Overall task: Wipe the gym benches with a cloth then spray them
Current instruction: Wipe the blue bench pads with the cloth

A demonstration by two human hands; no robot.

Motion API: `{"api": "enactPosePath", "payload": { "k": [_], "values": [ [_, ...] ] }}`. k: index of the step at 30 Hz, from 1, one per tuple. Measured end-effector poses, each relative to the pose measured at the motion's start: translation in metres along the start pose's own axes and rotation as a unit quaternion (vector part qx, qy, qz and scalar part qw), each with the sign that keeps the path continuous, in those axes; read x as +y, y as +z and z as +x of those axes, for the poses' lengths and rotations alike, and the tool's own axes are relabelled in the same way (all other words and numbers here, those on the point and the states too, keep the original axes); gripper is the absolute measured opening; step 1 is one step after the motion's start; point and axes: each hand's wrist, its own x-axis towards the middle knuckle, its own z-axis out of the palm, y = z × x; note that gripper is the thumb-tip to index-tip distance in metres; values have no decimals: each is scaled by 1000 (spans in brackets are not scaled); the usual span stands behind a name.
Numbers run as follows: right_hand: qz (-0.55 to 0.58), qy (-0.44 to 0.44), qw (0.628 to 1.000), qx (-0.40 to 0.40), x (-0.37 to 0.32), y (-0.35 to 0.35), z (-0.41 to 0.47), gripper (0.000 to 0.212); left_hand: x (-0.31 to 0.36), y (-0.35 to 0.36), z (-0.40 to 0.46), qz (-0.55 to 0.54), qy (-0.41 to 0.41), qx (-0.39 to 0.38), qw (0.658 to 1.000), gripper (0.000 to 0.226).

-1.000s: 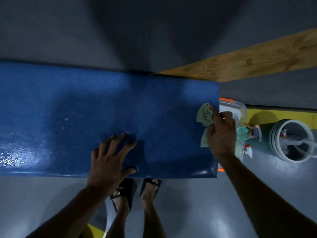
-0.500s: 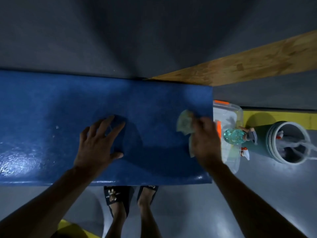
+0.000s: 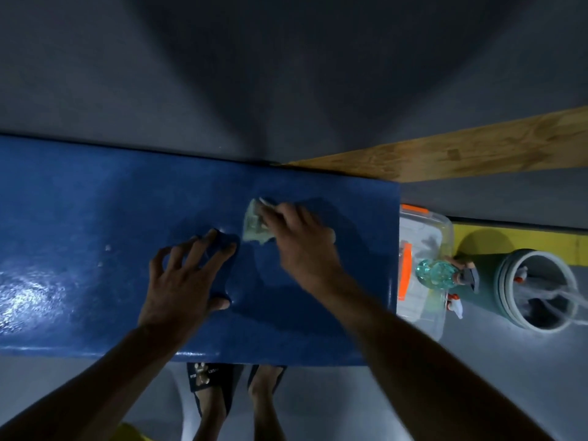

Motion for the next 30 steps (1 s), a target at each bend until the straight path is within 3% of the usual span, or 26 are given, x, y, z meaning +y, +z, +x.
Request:
{"api": "enactPosePath", "payload": {
  "k": [2, 5, 9, 12, 15, 18, 19, 24, 27, 30],
  "values": [
    [-7, 55, 998, -8, 51, -9, -7, 50, -2, 1, 1, -1, 0, 1, 1000, 109],
    [14, 280, 959, 49, 127, -29, -28, 36, -1, 1, 2, -2, -4, -6, 1000, 110],
    [12, 458, 883, 98, 124, -28, -24, 35, 2, 2, 2, -3, -12, -14, 1000, 109],
    [37, 398, 908, 123, 60, -7, 9, 39, 2, 3, 3, 3, -15, -16, 1000, 109],
    [52, 199, 976, 70, -10, 9, 33, 45, 1, 4, 2, 3, -14, -16, 1000, 108],
    [12, 36, 999, -2, -6, 1, 33, 47, 3, 2, 3, 4, -10, -15, 1000, 108],
    [-2, 40, 999, 0, 17, -5, 30, 46, 2, 2, 3, 3, -10, -12, 1000, 107],
    [-10, 241, 970, 28, 148, -37, -17, 29, 2, 4, 2, 1, -13, -4, 1000, 107],
    [7, 360, 932, 41, 159, -39, -29, 21, 4, 3, 1, 3, -19, -14, 1000, 106],
    [37, 482, 868, 114, 118, -26, -7, 26, 5, 3, 1, 8, -26, -20, 999, 106]
  ]
}}
